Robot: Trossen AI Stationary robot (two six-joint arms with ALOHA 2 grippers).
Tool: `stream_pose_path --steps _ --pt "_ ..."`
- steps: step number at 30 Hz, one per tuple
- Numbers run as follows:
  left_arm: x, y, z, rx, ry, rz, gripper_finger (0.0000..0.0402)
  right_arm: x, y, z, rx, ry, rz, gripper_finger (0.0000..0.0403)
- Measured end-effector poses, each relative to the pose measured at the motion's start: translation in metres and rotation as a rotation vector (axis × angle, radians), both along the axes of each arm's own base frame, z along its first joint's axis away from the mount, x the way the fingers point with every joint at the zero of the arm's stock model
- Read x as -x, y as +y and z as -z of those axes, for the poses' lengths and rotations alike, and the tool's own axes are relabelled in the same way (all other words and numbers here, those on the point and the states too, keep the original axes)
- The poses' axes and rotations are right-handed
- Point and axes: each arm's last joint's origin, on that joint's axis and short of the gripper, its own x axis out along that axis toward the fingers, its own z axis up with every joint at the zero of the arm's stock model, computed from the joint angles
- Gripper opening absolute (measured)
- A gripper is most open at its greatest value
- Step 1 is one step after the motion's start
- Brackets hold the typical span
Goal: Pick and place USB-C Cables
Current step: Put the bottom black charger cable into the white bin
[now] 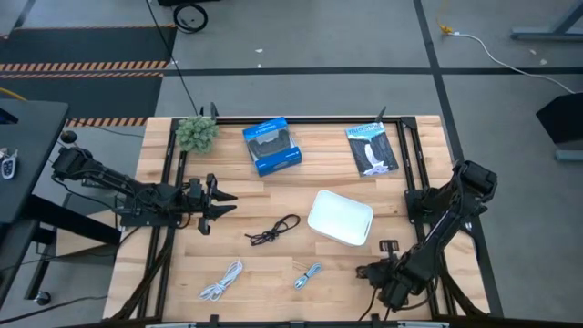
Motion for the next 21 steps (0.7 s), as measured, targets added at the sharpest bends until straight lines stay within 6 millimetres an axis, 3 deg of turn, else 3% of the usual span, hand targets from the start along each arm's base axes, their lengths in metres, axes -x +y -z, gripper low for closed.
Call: stream_pose_path --steps 6,11,21 --pt "0.000 0.000 0.000 0.000 0.000 0.000 0.0133 -0.031 -0.002 -0.047 0.066 -0.141 -0.022 0.0065" --pt "0.000 0.000 0.000 0.000 0.000 0.000 0.0133 -0.059 -0.016 -0.081 0.101 -0.238 -0.015 0.0064" --pt "0.000 0.000 0.000 0.000 0.000 0.000 0.0133 -0.106 -0.076 -0.089 0.150 -0.230 0.020 0.0064"
